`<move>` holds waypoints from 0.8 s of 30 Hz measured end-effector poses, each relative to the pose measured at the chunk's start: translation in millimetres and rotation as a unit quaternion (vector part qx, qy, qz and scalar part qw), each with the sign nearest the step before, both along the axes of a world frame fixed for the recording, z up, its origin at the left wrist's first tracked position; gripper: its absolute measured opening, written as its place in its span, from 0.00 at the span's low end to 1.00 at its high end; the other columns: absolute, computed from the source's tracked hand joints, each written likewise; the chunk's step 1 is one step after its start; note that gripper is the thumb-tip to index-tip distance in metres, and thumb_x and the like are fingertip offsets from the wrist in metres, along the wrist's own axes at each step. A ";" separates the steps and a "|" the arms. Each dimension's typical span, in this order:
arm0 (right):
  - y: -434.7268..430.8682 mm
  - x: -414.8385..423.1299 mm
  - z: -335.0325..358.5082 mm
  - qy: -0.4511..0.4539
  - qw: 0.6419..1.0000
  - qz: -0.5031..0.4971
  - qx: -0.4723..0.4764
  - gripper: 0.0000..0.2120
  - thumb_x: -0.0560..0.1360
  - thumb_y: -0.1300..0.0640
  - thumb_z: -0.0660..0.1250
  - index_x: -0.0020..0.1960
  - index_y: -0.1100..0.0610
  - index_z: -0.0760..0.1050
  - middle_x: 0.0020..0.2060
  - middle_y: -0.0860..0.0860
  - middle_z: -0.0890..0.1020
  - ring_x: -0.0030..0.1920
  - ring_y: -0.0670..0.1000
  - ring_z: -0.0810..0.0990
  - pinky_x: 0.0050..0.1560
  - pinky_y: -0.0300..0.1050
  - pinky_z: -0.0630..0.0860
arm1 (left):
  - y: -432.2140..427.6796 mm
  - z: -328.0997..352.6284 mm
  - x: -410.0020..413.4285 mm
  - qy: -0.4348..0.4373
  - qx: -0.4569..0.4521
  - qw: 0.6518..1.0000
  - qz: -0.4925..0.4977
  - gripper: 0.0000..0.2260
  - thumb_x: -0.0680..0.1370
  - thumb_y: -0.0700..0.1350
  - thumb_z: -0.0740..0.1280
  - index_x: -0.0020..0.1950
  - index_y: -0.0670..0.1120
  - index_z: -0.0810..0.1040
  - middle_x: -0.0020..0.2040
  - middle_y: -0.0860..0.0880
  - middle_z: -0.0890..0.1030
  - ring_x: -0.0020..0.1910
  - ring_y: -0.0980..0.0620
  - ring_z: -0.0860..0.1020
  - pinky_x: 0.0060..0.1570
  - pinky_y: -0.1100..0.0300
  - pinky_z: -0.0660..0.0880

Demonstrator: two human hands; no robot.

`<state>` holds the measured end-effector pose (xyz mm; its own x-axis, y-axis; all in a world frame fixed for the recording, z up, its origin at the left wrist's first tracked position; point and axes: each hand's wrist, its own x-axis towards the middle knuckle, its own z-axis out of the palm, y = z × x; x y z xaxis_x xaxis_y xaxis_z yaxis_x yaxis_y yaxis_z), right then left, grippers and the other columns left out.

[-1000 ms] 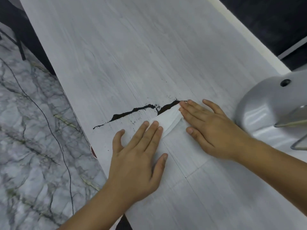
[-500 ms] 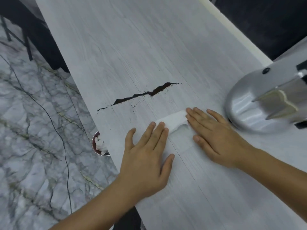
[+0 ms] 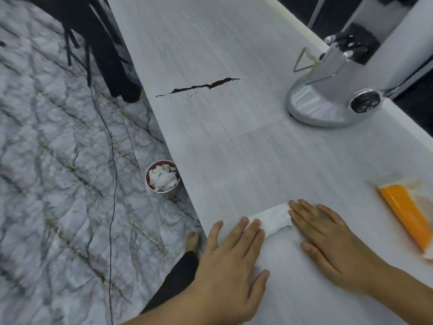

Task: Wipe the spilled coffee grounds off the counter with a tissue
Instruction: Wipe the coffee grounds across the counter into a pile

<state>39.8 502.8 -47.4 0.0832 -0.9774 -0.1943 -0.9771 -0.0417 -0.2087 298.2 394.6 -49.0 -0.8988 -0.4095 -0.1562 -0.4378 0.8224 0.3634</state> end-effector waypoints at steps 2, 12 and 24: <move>30.3 4.7 3.2 0.003 1.000 0.004 0.001 0.28 0.82 0.49 0.52 0.80 0.56 0.54 0.80 0.50 0.54 0.79 0.51 0.53 0.77 0.53 0.51 | 28.9 2.6 7.6 0.001 -0.004 1.000 -0.018 0.30 0.79 0.62 0.56 0.76 0.47 0.68 0.78 0.50 0.66 0.78 0.49 0.62 0.70 0.39 0.53; 58.2 44.3 -1.4 -0.022 0.998 0.056 0.000 0.27 0.82 0.48 0.53 0.79 0.55 0.57 0.80 0.50 0.57 0.79 0.51 0.55 0.76 0.51 0.53 | 52.0 -4.9 63.8 0.011 -0.018 1.000 0.007 0.29 0.78 0.62 0.60 0.76 0.49 0.70 0.77 0.51 0.67 0.77 0.53 0.64 0.70 0.42 0.58; -81.5 41.5 -11.1 -0.006 0.994 0.104 -0.009 0.26 0.84 0.46 0.45 0.79 0.55 0.55 0.79 0.51 0.56 0.80 0.48 0.50 0.78 0.54 0.51 | -64.8 -7.7 60.6 0.001 -0.055 0.992 0.115 0.27 0.82 0.58 0.51 0.78 0.48 0.66 0.78 0.51 0.65 0.78 0.54 0.61 0.75 0.39 0.53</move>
<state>81.2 421.2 -58.5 0.2870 -0.9419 -0.1745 -0.9441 -0.2472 -0.2182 358.8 329.8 -56.7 -0.7796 -0.6186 -0.0975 -0.6182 0.7352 0.2780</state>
